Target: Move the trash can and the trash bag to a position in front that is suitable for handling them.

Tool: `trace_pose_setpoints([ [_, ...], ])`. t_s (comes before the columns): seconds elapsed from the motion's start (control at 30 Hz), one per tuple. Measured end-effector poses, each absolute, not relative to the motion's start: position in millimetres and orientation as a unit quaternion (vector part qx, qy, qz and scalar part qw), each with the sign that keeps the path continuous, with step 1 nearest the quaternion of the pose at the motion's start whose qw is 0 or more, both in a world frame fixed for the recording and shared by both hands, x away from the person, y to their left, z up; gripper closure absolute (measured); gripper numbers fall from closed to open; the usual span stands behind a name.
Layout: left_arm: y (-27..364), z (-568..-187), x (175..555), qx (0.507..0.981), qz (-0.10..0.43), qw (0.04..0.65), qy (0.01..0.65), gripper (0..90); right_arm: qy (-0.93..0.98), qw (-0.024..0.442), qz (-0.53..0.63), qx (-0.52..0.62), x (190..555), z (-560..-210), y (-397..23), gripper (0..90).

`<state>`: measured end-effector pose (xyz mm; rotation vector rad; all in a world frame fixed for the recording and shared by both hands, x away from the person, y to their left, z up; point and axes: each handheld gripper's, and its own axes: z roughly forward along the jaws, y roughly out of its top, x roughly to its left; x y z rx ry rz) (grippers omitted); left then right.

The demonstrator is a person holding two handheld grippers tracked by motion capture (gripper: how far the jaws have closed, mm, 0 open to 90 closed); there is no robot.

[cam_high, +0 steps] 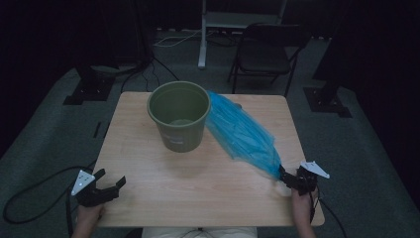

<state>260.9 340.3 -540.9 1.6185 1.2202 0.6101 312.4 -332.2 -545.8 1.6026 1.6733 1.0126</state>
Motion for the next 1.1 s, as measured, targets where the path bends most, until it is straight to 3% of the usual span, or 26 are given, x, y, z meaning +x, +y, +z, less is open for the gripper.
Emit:
trace_pose_setpoints([
  [0.53, 331, -540, 291, 0.695, 0.213, 0.474, 0.496, 5.1, 0.657, 0.287, 0.387, 0.58, 336, -536, -301, 11.8],
  [1.1, 311, -539, 358, 0.699, 0.214, 0.477, 0.488, 5.1, 0.684, 0.247, 0.422, 0.541, 399, -513, -237, 11.8],
])
